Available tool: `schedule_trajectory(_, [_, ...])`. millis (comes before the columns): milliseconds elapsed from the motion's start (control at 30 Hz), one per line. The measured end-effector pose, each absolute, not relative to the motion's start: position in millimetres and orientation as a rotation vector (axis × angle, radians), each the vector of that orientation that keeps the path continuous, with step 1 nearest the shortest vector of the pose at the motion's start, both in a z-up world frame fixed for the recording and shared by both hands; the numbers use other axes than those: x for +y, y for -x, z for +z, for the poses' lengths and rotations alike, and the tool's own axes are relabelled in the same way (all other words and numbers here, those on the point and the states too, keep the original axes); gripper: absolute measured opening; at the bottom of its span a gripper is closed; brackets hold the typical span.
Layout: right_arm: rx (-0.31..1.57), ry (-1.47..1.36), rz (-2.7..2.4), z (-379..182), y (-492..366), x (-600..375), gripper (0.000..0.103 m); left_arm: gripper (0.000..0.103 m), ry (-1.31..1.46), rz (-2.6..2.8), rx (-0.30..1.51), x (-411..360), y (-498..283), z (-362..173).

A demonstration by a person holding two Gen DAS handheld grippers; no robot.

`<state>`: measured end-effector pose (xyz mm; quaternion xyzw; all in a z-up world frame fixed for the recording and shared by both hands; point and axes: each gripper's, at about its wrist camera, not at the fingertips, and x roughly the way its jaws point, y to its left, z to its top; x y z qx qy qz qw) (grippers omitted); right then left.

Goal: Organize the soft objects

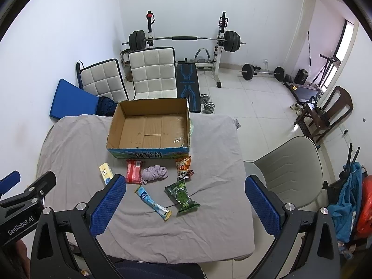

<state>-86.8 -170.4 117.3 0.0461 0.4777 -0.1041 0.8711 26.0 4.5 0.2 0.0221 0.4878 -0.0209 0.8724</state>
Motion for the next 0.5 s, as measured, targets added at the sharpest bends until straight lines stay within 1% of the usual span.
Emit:
schedule_trajectory(233, [0.995,-0.102,-0.218,114.7,83.7,-170.1,0.103,0.103,-0.049,-0.043,1.023,3.2,-25.8,-5.1])
schedule_trajectory(333, [1.005,-0.111,-0.222,105.3,76.8,-171.6,0.103,0.103,-0.057,-0.04,1.029,0.5,-29.1,-13.8])
schedule_trajectory(433, [1.051,-0.124,-0.217,78.5,59.2,-180.0,0.103,0.103,-0.063,-0.035,1.021,-2.9,-44.0,-28.4])
schedule_trajectory(500, [1.129,-0.128,-0.202,43.7,38.8,-188.9,0.103,0.103,-0.067,-0.027,1.044,-6.3,-63.2,-51.3])
